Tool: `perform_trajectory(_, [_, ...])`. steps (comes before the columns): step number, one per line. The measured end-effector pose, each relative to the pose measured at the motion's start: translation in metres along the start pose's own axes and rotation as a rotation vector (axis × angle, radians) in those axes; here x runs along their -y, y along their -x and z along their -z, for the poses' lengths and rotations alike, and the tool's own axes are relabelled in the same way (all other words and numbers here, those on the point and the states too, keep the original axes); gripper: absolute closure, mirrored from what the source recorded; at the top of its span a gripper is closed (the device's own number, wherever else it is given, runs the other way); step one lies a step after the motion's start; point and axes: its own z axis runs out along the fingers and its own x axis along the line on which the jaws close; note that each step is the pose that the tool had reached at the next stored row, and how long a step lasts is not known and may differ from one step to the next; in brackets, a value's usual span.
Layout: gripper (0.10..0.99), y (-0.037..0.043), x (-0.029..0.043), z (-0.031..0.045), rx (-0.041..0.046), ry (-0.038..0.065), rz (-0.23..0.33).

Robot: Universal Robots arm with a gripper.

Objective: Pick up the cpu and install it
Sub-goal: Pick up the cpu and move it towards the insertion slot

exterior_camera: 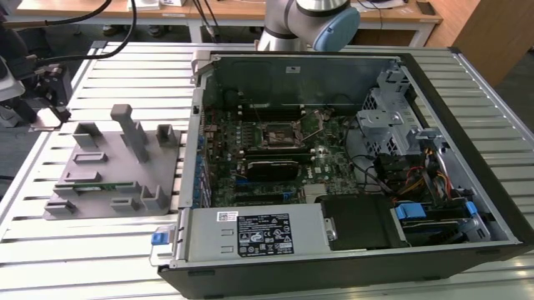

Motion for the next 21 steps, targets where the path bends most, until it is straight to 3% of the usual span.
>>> perform_trajectory(21, [0.557,-0.0002,-0.0028,0.0180,0.0001,0.000,0.000])
